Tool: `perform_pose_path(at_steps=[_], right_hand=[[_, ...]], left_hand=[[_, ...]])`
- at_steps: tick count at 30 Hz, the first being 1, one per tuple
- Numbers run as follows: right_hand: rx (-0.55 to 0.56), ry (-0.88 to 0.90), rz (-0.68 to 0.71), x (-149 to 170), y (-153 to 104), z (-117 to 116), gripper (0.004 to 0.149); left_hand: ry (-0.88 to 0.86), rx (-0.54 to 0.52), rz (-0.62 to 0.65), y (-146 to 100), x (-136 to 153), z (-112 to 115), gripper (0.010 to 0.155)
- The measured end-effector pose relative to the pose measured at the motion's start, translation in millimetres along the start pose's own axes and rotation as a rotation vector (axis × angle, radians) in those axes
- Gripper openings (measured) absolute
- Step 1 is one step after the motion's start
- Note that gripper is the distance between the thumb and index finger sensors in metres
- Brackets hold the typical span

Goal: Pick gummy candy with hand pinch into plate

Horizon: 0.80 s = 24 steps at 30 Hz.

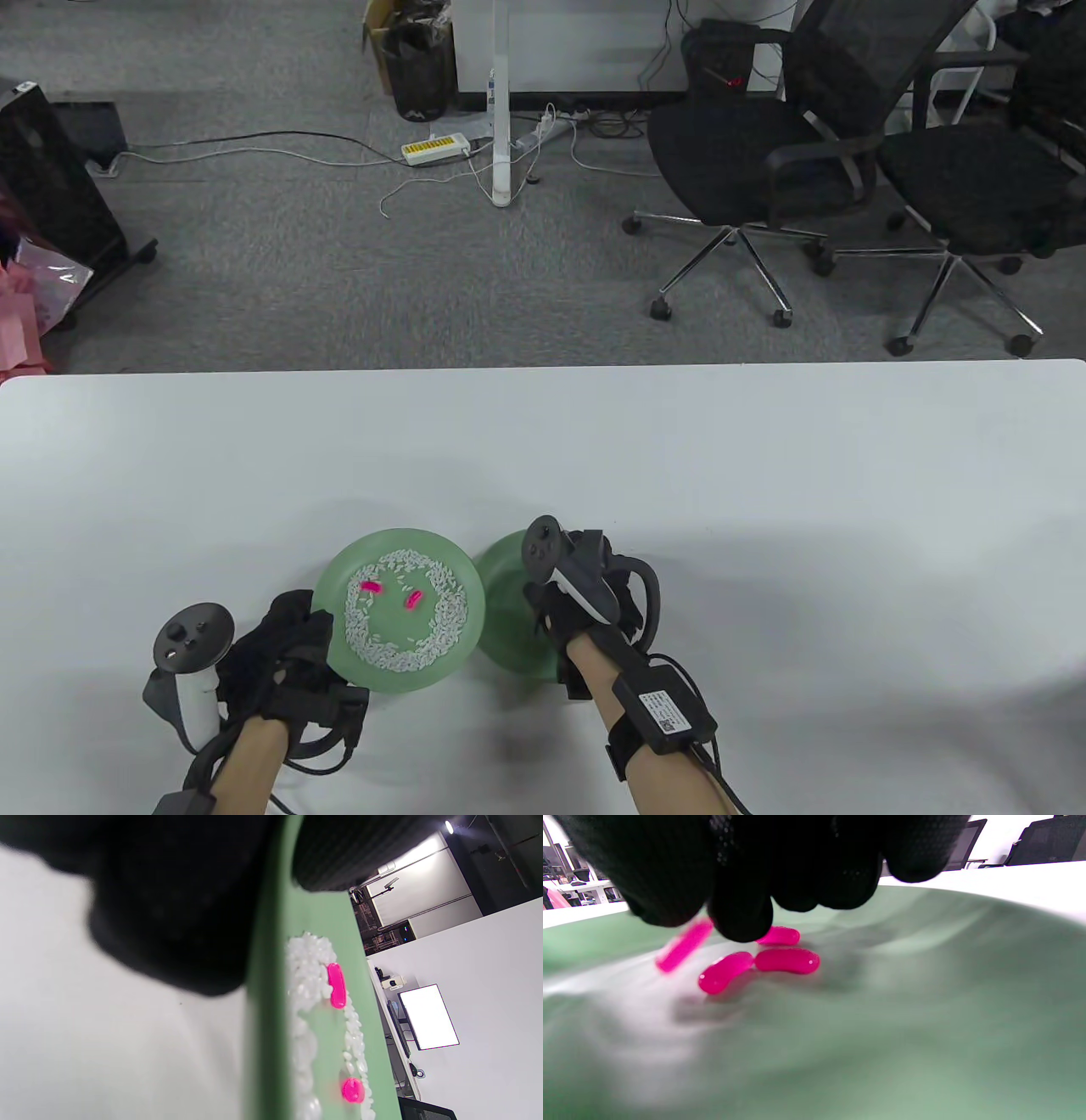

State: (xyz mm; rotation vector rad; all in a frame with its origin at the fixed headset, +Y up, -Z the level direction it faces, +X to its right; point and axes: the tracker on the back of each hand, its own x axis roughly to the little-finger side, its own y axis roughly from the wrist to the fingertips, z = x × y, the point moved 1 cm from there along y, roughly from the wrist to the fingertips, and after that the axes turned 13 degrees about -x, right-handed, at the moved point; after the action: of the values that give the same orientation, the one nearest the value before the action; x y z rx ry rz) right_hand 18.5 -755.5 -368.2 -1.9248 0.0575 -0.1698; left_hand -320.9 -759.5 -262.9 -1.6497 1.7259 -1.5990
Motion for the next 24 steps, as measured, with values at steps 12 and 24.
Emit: perform_pose_path(at_steps=[12,24], right_hand=[[0.110,0.245,0.134,-43,-37,31,0.053],[0.027,0.181,0.089,-107,-45,14,0.055]], left_hand=[[-0.006,-0.002,0.010,-1,0,2,0.051],[-0.015,-0.005,0.025,-3,-3,-1,0.051]])
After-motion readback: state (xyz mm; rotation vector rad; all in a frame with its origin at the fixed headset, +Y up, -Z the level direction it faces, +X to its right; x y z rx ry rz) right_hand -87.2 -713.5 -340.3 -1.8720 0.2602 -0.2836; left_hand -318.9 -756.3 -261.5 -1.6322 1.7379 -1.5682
